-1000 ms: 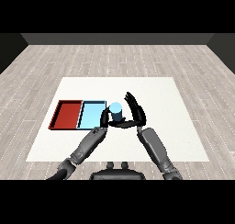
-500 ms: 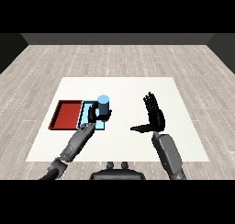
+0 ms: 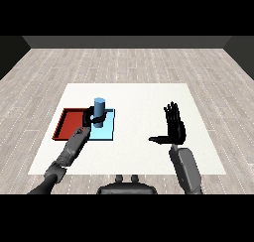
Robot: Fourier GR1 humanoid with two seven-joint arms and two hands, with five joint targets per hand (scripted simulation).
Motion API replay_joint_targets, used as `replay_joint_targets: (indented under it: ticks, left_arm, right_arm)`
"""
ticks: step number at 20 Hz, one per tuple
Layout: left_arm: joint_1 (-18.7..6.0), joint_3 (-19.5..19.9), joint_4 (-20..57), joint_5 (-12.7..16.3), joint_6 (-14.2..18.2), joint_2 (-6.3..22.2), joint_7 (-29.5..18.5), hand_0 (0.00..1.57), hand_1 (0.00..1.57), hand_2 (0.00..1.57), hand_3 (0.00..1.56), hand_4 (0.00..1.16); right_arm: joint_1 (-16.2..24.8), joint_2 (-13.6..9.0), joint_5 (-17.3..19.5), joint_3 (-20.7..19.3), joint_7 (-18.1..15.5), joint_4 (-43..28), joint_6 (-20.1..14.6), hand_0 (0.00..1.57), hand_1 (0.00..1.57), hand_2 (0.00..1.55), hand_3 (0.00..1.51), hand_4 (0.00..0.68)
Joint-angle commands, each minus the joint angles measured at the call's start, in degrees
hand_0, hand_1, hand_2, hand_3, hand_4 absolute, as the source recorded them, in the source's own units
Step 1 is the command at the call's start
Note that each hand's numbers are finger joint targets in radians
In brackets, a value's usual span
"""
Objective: Pick the blue can and put it in the blue box
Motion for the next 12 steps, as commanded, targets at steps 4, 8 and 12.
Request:
replay_joint_targets:
  ticks: [4, 8, 12]
  left_arm:
    - [-8.33, 0.98, 18.69, -3.98, -4.05, 0.78, 2.81, 1.57, 1.57, 1.57, 1.49, 1.05]
    - [-12.53, 1.97, 27.51, -4.61, -2.79, -2.54, 4.31, 1.57, 1.57, 1.57, 1.45, 0.98]
    - [-10.34, 3.62, 31.06, -3.85, 2.27, -8.29, 2.65, 1.25, 1.25, 1.22, 1.19, 0.94]
  right_arm:
    - [-0.47, 2.21, -0.27, -1.11, -2.58, 4.24, 0.63, 0.0, 0.0, 0.0, 0.0, 0.0]
    - [-3.55, 3.63, -0.17, -1.35, -2.35, 8.16, -0.15, 0.0, 0.0, 0.0, 0.0, 0.0]
    - [-0.97, 2.21, 0.31, -2.47, -2.13, 8.32, -0.02, 0.0, 0.0, 0.0, 0.0, 0.0]
